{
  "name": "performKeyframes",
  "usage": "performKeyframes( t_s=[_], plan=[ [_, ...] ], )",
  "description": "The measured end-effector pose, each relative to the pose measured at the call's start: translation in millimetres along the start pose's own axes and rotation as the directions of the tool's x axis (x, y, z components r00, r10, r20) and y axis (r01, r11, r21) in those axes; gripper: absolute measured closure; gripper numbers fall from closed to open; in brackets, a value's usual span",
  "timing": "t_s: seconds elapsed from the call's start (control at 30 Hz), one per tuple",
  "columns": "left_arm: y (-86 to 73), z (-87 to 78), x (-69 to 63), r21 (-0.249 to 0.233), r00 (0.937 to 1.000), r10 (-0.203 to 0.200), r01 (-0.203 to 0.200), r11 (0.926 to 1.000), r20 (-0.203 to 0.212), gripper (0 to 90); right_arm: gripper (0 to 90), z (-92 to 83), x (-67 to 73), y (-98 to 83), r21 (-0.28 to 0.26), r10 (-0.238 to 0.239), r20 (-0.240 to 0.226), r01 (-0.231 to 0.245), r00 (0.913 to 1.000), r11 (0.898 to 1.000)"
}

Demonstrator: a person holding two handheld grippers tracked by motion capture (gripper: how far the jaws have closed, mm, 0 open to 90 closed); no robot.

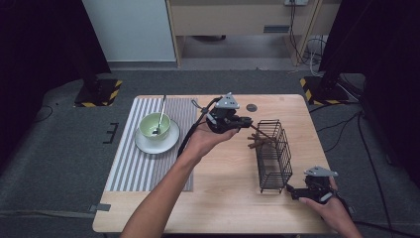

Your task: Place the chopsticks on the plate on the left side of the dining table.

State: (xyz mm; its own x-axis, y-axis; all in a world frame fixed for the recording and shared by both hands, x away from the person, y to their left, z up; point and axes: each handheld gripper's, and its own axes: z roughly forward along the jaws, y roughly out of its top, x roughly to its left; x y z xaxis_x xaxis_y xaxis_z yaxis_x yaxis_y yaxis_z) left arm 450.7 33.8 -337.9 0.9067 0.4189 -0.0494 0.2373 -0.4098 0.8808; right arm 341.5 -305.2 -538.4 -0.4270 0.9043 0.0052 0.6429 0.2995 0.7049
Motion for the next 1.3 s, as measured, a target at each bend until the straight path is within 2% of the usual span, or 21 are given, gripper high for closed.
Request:
performKeyframes(
  t_s=[0.37, 0.6, 1.0, 1.2, 1.3],
  plan=[
    [-5.2, -18.2, 3.0, -0.040, 0.9989, -0.009, 0.007, 0.9992, -0.046, 83.0, 0.5, 0.0, 0.0, 0.1, 0.000, 0.000, 0.000, 0.000, 1.0000, 1.000],
    [-8.8, -34.3, 3.4, -0.089, 0.9974, -0.027, 0.022, 0.9958, -0.066, 83.1, 0.4, 0.1, 0.0, 0.1, 0.000, -0.001, 0.000, 0.001, 1.0000, 1.000],
    [-14.6, -55.2, 0.6, -0.113, 0.9946, -0.036, 0.024, 0.9933, -0.098, 83.1, 0.4, 0.0, 0.4, 0.0, 0.001, 0.004, 0.003, -0.004, 1.0000, 1.000],
    [-11.7, -73.2, -4.5, -0.156, 0.9921, -0.038, 0.019, 0.9875, -0.119, 83.1, 0.4, 0.0, 0.6, 0.0, 0.001, 0.005, 0.005, -0.005, 1.0000, 1.000],
    [-8.7, -83.1, -6.8, -0.190, 0.9915, -0.044, 0.020, 0.9816, -0.122, 83.1, 0.4, 0.0, 0.6, 0.0, 0.001, 0.005, 0.005, -0.005, 1.0000, 1.000]
  ],
)
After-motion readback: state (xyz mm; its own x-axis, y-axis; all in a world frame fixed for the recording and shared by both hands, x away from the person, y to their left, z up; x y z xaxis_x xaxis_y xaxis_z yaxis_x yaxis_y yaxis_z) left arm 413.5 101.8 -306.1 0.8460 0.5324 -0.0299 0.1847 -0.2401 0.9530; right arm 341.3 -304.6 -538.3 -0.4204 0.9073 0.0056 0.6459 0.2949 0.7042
